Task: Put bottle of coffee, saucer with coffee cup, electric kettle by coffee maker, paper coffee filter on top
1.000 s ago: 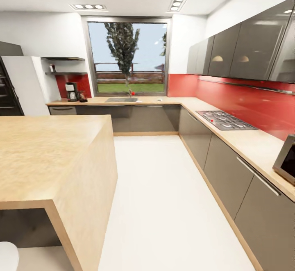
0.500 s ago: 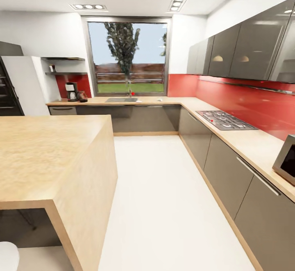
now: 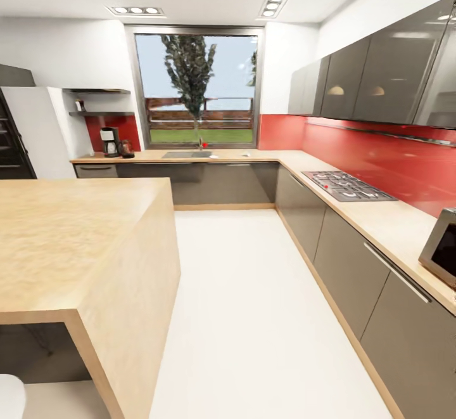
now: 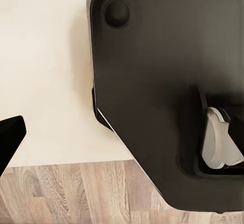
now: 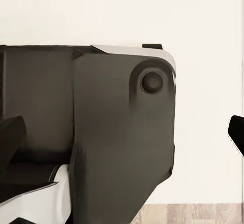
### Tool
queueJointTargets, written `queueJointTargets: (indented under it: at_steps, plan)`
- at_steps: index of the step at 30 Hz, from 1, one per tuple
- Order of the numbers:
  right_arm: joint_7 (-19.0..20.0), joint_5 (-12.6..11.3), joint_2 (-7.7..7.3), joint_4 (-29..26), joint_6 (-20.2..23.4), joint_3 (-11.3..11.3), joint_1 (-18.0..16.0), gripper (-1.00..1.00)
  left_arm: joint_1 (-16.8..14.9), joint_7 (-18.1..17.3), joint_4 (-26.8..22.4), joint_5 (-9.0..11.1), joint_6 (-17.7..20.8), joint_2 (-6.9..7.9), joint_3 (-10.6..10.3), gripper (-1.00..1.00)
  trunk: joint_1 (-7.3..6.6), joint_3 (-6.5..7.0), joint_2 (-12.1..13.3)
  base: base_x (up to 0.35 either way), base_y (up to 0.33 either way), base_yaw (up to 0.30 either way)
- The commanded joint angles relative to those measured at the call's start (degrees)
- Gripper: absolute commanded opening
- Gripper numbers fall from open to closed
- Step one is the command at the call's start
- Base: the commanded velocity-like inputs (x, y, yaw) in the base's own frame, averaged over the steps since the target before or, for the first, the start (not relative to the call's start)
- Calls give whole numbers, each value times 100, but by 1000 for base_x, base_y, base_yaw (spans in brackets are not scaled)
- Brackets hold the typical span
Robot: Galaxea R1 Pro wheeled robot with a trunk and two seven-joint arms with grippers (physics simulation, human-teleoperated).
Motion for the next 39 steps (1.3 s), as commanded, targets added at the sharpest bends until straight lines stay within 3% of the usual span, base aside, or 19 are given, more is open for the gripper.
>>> queueJointTargets:
  at_steps: [1,22,39]
  plan:
    - [-2,5,1,6,-18,1,-2,100,0,-5,-1,-7,-3,1,-5,100,2,-2,-3,77,-227,0]
    - [-6,5,-5,6,-165,1,-2,100,4,4,-7,-6,-14,1,-10,100,2,-2,-3,232,-196,2]
    - [-10,3,-8,7,-170,1,-2,100,3,13,-9,-3,-15,1,-6,100,2,-24,-3,280,-171,85]
